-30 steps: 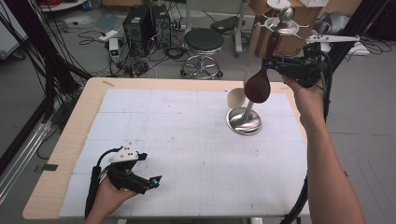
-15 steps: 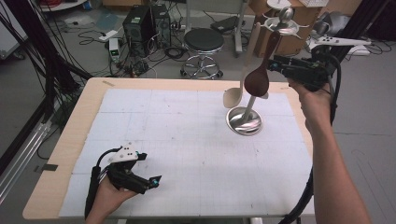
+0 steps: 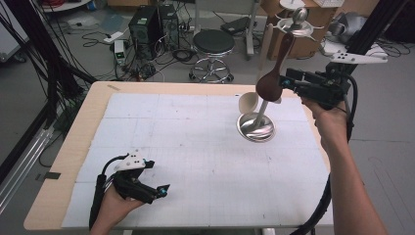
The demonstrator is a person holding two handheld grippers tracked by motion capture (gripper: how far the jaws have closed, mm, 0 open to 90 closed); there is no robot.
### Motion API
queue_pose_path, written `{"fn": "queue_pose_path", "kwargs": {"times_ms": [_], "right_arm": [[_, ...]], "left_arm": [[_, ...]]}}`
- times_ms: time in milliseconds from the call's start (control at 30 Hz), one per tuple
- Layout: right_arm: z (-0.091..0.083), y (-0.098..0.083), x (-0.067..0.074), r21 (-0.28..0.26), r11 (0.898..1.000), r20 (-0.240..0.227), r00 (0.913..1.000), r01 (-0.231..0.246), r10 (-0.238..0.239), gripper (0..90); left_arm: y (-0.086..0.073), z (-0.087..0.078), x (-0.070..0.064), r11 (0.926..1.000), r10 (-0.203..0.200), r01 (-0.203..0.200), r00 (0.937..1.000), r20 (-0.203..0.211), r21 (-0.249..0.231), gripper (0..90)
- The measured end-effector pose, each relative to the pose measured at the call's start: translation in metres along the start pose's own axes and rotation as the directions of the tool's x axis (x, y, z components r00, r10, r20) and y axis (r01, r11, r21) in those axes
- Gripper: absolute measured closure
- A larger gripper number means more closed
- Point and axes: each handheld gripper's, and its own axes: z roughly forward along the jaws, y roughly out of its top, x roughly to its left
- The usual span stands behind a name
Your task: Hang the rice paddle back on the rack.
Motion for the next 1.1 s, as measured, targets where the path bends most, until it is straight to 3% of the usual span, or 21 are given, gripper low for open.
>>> {"fn": "queue_pose_path", "kwargs": {"times_ms": [600, 1000, 1100], "right_arm": [[0.013, -0.022, 0.014, 0.025, 1.0, -0.059, 0.9982, 0.016, -0.015, 36.0], [0.02, -0.047, 0.015, 0.054, 0.998, -0.065, 0.9977, -0.016, 0.02, 28.6], [0.021, -0.052, 0.017, 0.054, 0.998, -0.048, 0.9986, -0.021, 0.024, 21.6]], "left_arm": [[-0.001, -0.004, 0.002, 0.9999, -0.01, 0.009, 0.9999, -0.006, -0.009, 1.7], [-0.001, -0.004, 0.002, 0.9998, -0.016, 0.016, 0.9998, -0.007, -0.013, 1.6], [-0.001, -0.004, 0.002, 0.9999, -0.012, 0.012, 0.9999, -0.008, -0.01, 1.6]]}}
